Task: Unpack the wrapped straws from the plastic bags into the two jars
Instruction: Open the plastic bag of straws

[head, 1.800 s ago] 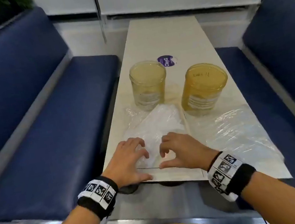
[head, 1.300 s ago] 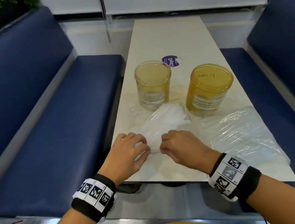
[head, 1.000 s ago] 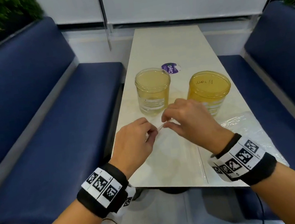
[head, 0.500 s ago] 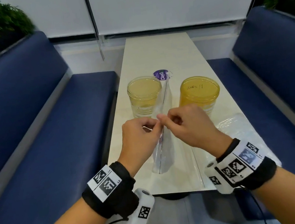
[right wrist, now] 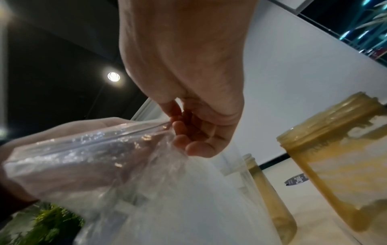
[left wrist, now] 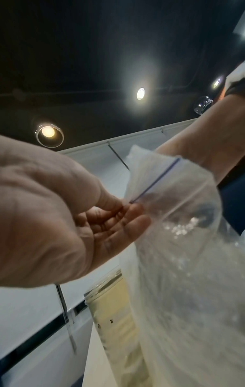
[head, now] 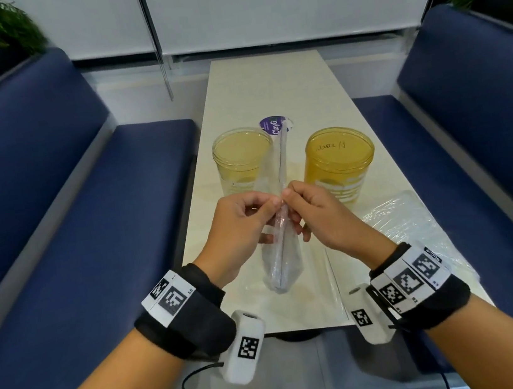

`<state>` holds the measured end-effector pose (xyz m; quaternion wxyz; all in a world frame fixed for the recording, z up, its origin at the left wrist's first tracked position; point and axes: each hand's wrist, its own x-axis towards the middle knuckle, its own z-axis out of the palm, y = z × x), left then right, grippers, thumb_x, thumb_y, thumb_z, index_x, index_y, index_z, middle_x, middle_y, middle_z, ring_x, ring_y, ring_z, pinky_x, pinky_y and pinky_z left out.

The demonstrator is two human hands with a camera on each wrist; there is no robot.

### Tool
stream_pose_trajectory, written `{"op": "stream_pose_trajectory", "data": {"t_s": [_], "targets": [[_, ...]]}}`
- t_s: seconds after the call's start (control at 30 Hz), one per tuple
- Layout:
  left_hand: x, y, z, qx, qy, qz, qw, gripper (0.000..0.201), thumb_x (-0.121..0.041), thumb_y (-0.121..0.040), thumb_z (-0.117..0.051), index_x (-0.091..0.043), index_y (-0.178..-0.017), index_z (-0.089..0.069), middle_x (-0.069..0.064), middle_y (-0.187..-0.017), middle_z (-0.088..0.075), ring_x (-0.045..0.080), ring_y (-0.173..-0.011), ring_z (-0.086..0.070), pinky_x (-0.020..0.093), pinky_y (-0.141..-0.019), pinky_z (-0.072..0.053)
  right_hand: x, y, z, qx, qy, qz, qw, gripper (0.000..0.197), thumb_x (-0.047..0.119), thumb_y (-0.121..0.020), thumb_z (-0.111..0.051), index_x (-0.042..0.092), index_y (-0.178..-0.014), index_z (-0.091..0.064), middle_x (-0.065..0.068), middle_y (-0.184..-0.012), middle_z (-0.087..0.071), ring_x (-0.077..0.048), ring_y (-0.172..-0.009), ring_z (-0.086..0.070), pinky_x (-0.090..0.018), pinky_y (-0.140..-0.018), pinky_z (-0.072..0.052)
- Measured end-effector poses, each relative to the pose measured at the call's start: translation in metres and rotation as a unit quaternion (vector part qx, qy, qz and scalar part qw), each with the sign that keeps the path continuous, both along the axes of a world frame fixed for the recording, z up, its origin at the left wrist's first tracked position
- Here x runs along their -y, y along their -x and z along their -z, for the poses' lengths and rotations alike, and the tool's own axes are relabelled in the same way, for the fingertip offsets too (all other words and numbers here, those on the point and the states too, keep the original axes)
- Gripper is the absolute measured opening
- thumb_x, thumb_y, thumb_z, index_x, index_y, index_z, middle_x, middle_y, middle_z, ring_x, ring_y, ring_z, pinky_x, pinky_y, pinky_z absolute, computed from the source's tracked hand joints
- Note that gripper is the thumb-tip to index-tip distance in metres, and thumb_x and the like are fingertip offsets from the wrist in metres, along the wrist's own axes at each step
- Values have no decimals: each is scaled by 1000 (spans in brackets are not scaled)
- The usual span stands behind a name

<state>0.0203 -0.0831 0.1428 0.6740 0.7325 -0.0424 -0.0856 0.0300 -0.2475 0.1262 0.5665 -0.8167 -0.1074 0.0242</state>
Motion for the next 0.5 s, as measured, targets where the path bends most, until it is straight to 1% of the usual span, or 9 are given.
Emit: {"op": "stream_pose_trajectory", "data": {"t_s": [0.1, 0.17, 0.27, 0.3, 0.33, 0.37, 0.4, 0.47, 0.5], "targets": [[6, 0, 1, -2, -33, -45, 998, 15, -18, -98, -65, -12, -87, -73, 0, -75, -74, 20, -76, -73, 32, -64, -63, -4, -1, 1, 50, 47, 16, 997, 35, 21, -105, -44, 16, -71, -49, 0, -59, -54, -22, -56, -54, -41, -53, -49], [9, -1, 1, 32, -86, -87, 992, 15, -17, -94, -66, -12, -81, -73, 2, -73, -72, 24, -76, -72, 36, -67, -63, -7, 0, 0, 76, 70, 34, 994, 34, 20, -102, -46, 14, -69, -50, 0, -56, -59, -26, -55, -60, -47, -58, -54], [2, -7, -4, 75, -126, -158, 977, 14, -9, -91, -63, -2, -80, -68, 3, -68, -66, 16, -57, -65, 30, -55, -59, -5, 2, -3, 65, 69, 53, 994, 28, 19, -95, -50, 12, -68, -52, -5, -57, -65, -15, -59, -71, -50, -61, -56], [-3, -10, -7, 83, -134, -171, 972, 13, -8, -91, -62, 0, -82, -65, 4, -66, -65, 15, -51, -65, 33, -54, -61, -2, 2, -5, 59, 75, 56, 994, 27, 19, -94, -52, 12, -67, -52, -8, -59, -67, -10, -61, -72, -47, -60, -56], [-8, -13, -8, 101, -151, -174, 968, 12, -8, -91, -61, -1, -83, -63, 4, -66, -66, 16, -48, -66, 38, -55, -62, 0, 2, -7, 59, 94, 62, 992, 28, 19, -92, -54, 14, -64, -52, -8, -57, -66, -8, -62, -72, -44, -58, -54], [-12, -15, -9, 128, -185, -166, 960, 7, -9, -91, -61, -5, -86, -61, 4, -69, -67, 20, -51, -68, 42, -58, -62, 3, 3, -8, 62, 119, 70, 988, 31, 19, -89, -56, 15, -59, -49, -7, -53, -62, -10, -62, -73, -41, -56, -50], [-16, -16, -11, 163, -222, -151, 949, 4, -8, -90, -61, -12, -90, -58, 3, -71, -67, 22, -55, -68, 43, -59, -61, 4, 4, -11, 71, 147, 79, 983, 33, 20, -86, -57, 16, -56, -45, -7, -50, -57, -17, -63, -74, -41, -54, -46], [-18, -18, -15, 226, -313, -110, 916, 21, -4, -89, -58, -22, -99, -53, 0, -72, -63, 22, -61, -63, 35, -57, -52, 5, 5, -17, 94, 201, 88, 971, 34, 25, -82, -56, 13, -53, -41, -13, -51, -52, -29, -64, -72, -45, -52, -48], [-18, -18, -18, 246, -368, -91, 892, 22, -2, -90, -53, -23, -98, -55, -2, -74, -59, 23, -65, -59, 32, -54, -44, 6, 7, -21, 105, 230, 91, 963, 34, 28, -80, -54, 12, -53, -41, -15, -52, -52, -29, -63, -71, -46, -53, -49]]}}
